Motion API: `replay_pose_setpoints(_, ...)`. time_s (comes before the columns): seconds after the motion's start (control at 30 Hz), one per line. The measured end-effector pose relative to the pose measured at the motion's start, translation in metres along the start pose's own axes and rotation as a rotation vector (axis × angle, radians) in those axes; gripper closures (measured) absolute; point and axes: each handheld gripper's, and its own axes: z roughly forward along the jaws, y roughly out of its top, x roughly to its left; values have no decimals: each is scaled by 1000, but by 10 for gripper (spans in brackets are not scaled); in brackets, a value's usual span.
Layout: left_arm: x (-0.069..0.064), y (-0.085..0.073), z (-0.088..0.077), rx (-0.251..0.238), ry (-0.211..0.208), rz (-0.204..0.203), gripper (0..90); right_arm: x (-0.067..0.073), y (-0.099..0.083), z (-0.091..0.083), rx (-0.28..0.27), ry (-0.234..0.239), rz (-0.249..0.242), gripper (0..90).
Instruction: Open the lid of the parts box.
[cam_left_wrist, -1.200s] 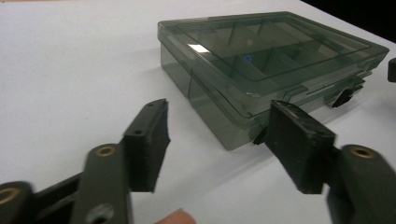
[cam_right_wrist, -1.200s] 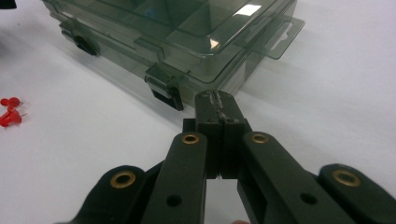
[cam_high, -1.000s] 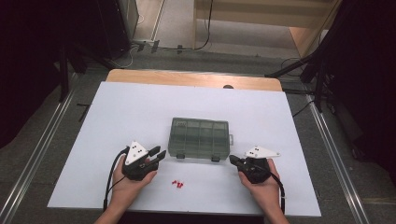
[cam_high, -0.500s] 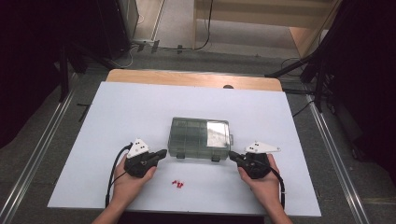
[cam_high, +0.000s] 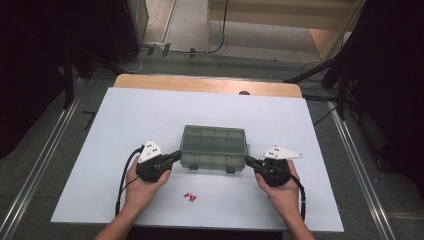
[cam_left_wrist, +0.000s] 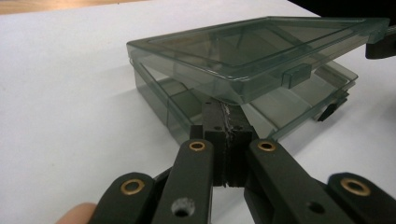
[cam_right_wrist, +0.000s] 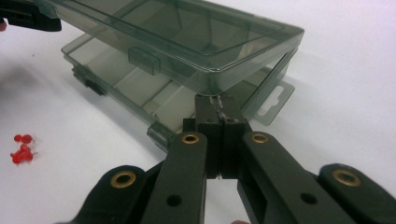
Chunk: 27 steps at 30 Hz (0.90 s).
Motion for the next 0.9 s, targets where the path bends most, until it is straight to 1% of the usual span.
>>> replay_pose_setpoints(0.07,-1,2,2,-3,7,10,894,0,2,0,-8,-2,3,900)
replay_pose_setpoints(0.13,-1,5,3,-14,10,1,893,-1,5,-1,-17,-2,4,900)
replay_pose_setpoints(0.23,-1,8,4,-12,11,-5,893,-3,8,-2,-28,-4,3,900)
replay_pose_setpoints(0.3,0,9,4,-12,10,-6,894,-3,10,-2,-35,-5,12,900)
replay_pose_setpoints(0.37,0,13,4,-21,9,-12,893,-4,11,-2,-42,-9,9,900)
replay_pose_setpoints(0.4,2,14,4,-19,9,-4,893,-4,12,-2,-43,-10,11,900)
replay_pose_setpoints(0.43,2,15,4,-27,12,-8,893,-4,13,-2,-45,-10,12,900)
replay_pose_setpoints(0.47,3,16,5,-30,12,-2,893,-5,13,-2,-51,-11,10,900)
replay_pose_setpoints(0.53,4,16,5,-40,3,12,891,-5,15,-1,-51,-14,10,900)
replay_pose_setpoints(0.67,7,16,6,-40,-2,14,886,-7,20,-1,-71,-13,17,900)
replay_pose_setpoints(0.73,8,17,6,-42,-6,22,884,-8,21,0,-72,-10,22,900)
replay_pose_setpoints(0.8,10,19,4,-56,1,27,794,-8,23,2,-74,-15,21,900)
replay_pose_setpoints(0.83,12,20,3,-58,3,23,781,-8,24,3,-74,-17,21,900)
replay_pose_setpoints(0.9,15,21,3,-65,21,29,701,-9,27,3,-75,-24,16,900)
